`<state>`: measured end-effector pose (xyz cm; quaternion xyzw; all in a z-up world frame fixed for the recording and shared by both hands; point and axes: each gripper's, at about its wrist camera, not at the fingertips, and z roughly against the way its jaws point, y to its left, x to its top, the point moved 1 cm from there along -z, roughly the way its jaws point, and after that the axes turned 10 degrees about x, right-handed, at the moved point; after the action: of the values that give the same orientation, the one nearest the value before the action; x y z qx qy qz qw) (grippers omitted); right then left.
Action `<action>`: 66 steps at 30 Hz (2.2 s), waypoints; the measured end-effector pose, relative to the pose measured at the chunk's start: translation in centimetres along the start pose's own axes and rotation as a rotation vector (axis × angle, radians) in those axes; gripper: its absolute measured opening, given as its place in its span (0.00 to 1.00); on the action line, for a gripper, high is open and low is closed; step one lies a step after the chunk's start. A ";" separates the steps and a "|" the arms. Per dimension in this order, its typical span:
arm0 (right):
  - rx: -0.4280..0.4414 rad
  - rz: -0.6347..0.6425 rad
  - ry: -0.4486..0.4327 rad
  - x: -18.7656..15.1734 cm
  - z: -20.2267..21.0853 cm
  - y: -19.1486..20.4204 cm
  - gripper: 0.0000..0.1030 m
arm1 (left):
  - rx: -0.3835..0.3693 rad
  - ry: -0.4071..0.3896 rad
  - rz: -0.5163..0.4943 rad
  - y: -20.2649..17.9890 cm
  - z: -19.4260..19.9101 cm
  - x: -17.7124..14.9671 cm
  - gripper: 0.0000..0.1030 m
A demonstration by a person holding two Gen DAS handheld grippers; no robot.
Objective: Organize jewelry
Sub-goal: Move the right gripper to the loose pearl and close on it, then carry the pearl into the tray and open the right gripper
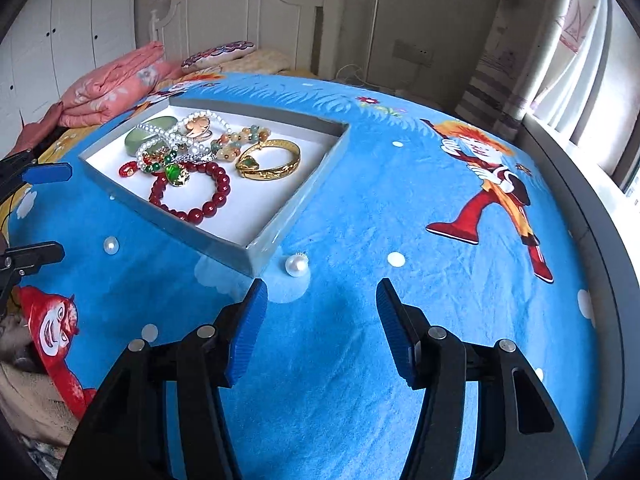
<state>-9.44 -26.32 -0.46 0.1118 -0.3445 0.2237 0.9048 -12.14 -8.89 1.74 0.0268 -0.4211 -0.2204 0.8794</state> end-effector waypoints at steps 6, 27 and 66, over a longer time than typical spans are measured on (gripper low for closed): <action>0.032 0.013 0.046 0.7 -1.3 -0.7 0.37 | -0.026 0.014 -0.001 -0.3 -0.4 -0.1 0.84; 0.066 0.122 0.053 1.5 -2.2 0.7 0.16 | -0.109 0.085 -0.056 -2.7 -2.9 0.4 0.36; 0.088 0.049 -0.083 0.5 2.3 1.3 0.13 | -0.125 0.035 -0.079 -3.6 -1.4 1.2 0.15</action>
<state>-11.09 -25.85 1.64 0.1522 -0.3740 0.2562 0.8782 -11.73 -12.87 0.83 -0.0078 -0.3896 -0.2803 0.8772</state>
